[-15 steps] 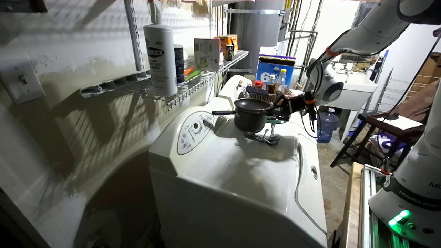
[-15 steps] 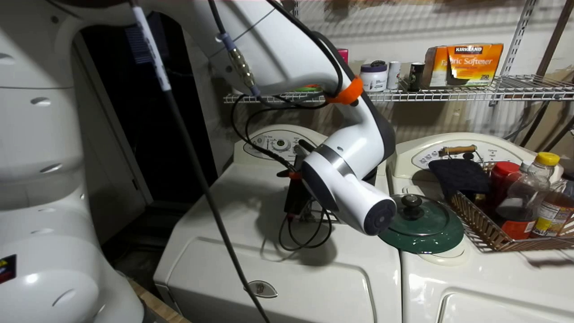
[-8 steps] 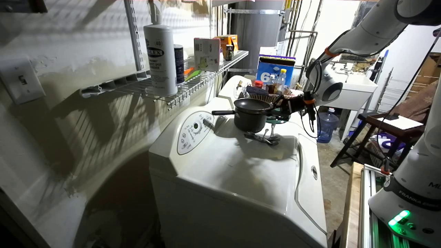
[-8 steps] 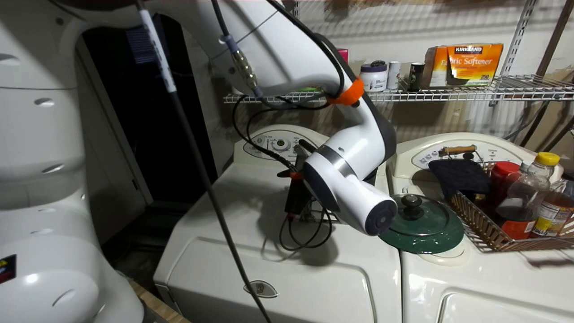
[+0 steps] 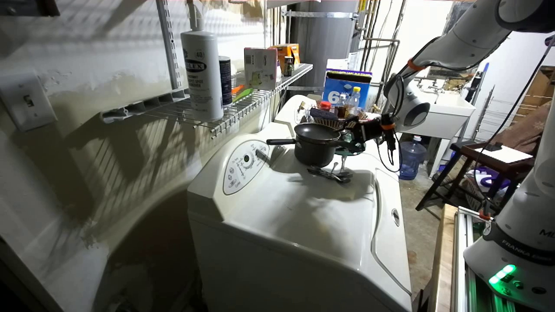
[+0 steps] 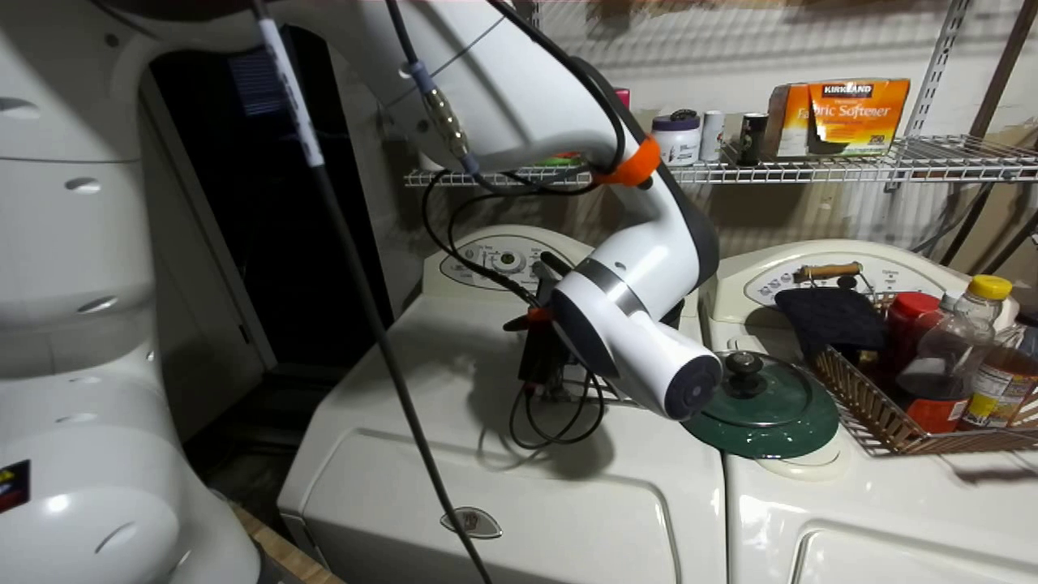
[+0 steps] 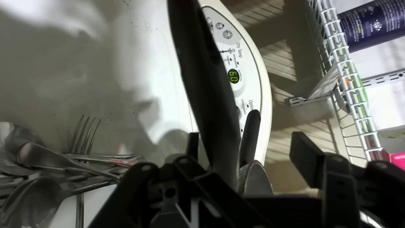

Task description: Put the pan on the pot

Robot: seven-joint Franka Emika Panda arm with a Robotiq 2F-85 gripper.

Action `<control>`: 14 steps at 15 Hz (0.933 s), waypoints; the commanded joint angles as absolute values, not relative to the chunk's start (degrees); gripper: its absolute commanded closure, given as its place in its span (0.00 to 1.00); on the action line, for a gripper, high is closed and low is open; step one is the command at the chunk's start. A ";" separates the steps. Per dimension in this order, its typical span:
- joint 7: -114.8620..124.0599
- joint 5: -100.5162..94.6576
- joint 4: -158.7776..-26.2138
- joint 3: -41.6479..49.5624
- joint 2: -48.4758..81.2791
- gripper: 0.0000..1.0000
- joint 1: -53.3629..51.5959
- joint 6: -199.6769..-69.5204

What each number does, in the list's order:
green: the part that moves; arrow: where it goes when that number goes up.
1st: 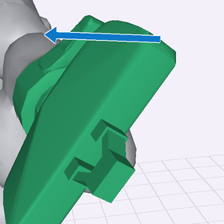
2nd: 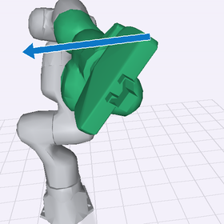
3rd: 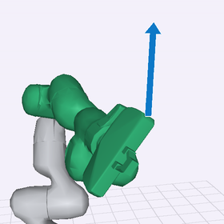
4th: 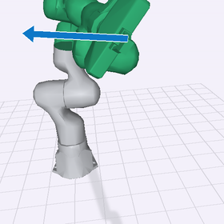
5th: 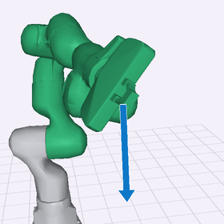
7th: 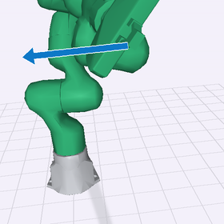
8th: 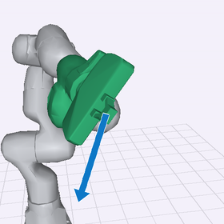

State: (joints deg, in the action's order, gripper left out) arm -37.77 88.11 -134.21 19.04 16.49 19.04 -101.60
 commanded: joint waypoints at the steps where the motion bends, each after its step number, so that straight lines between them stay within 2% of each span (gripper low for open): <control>1: -34.38 84.94 -133.80 19.22 15.92 0.01 18.59 -100.92; 8: -31.30 76.15 -137.10 19.40 9.06 0.00 16.47 -107.70; 14: -30.13 61.66 -142.79 17.23 -3.50 0.00 13.65 -126.65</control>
State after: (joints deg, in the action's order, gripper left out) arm -33.10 68.84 -137.93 18.60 4.77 14.80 -118.72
